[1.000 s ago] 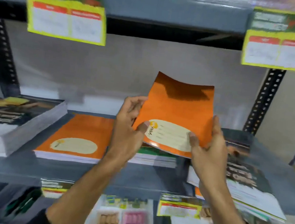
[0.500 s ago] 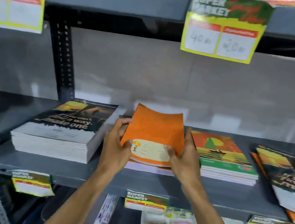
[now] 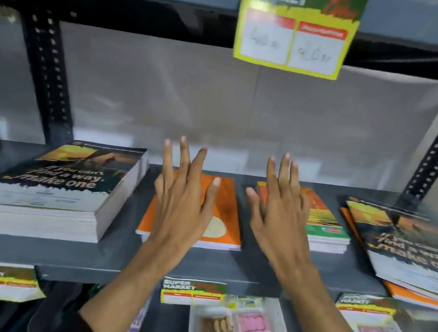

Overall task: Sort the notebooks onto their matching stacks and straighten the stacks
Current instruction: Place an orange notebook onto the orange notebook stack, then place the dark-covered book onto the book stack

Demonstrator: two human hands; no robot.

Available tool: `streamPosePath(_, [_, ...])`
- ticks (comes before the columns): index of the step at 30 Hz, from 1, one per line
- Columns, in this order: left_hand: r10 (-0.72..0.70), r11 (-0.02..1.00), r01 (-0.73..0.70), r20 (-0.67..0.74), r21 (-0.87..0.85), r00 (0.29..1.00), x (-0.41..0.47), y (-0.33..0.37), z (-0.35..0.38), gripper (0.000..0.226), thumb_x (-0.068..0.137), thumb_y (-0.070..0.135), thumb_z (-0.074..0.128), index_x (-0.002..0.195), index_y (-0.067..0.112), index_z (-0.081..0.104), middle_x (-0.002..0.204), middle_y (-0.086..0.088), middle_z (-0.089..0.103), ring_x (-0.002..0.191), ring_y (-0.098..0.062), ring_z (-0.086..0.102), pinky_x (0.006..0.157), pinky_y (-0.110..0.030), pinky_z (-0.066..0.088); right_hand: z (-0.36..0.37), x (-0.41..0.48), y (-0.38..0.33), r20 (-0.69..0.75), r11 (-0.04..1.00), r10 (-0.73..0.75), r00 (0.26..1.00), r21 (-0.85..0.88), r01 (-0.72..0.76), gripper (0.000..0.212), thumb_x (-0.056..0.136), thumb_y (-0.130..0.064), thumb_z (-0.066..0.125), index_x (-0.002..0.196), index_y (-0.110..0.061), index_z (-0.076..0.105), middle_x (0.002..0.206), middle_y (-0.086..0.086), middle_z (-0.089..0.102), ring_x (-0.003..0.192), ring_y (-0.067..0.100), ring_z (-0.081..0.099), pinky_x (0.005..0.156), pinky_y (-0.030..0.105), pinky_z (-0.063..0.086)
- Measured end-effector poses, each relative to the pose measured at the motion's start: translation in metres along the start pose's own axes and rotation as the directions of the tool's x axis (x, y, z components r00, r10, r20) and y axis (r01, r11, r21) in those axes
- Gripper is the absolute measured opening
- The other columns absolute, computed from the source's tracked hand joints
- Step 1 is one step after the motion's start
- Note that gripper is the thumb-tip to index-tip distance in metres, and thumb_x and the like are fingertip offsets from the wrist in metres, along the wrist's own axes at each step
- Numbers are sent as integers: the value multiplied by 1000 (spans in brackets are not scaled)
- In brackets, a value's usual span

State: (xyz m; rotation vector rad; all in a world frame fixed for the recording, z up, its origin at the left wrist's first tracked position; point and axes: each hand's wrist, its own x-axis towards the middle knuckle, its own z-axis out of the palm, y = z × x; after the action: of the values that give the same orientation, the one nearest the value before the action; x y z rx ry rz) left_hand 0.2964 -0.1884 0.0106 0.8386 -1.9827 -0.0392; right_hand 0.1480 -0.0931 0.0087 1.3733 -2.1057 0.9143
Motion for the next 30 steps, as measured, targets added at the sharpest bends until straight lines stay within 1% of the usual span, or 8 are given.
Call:
streamPosePath(5, [156,988,-156,-37,0,987,19,74,50,66,101,52,35,157,24,15,167,-10,-1,153,-24,-8,114,-34,10,-41,11,76,-115,974,12,993,-222,-37,75,101,-59,34,161,-27,1,170,2,-5,157,22,-5,120,45,12])
streamPosePath(12, [224,961,-202,105,-190,969,9,203,130,65,100,56,30,154,21,22,166,-9,13,153,-19,-7,114,-46,21,-104,0,197,-135,943,169,976,-267,-200,82,99,-60,38,161,-22,0,170,5,-7,157,22,-3,119,45,17])
streamPosePath(16, [166,985,-137,354,-104,920,-15,262,175,74,97,61,30,154,15,19,160,-18,29,153,-28,-7,115,-52,20,-131,-25,272,-55,866,431,901,-255,-430,94,95,-61,45,160,-16,-5,169,15,-2,156,29,8,115,49,23])
streamPosePath(18, [100,991,-133,495,32,863,-22,276,194,81,95,62,33,154,10,16,157,-19,34,153,-33,-2,117,-49,13,-135,-38,303,70,795,578,813,-272,-542,102,92,-62,50,159,-11,-7,166,21,15,152,34,23,113,50,27])
streamPosePath(20, [64,983,-143,514,115,856,-23,277,202,79,94,59,40,151,6,23,146,-20,51,149,-35,19,115,-47,16,-128,-44,319,168,768,640,749,-179,-615,103,90,-59,59,159,-5,3,152,22,46,137,40,46,104,50,37])
streamPosePath(22, [63,984,-131,457,118,887,-22,279,205,74,92,56,49,145,6,32,131,-16,63,139,-33,38,107,-45,24,-123,-45,329,143,783,616,775,-8,-622,89,88,-47,70,152,-2,26,131,23,64,121,43,59,93,48,45])
streamPosePath(28, [6,999,7,348,-37,937,-18,288,195,71,77,40,78,130,18,36,108,-4,70,116,-28,54,86,-39,26,-125,-50,341,155,727,596,788,312,-612,60,83,-20,77,131,-32,44,93,-7,68,104,33,67,80,34,46])
streamPosePath(30, [-31,987,79,321,-137,947,-14,288,190,74,76,29,82,133,21,35,110,-5,68,117,-28,51,89,-41,30,-129,-48,341,154,705,583,798,392,-591,64,84,-15,76,136,-32,42,98,-8,69,103,29,68,85,35,49])
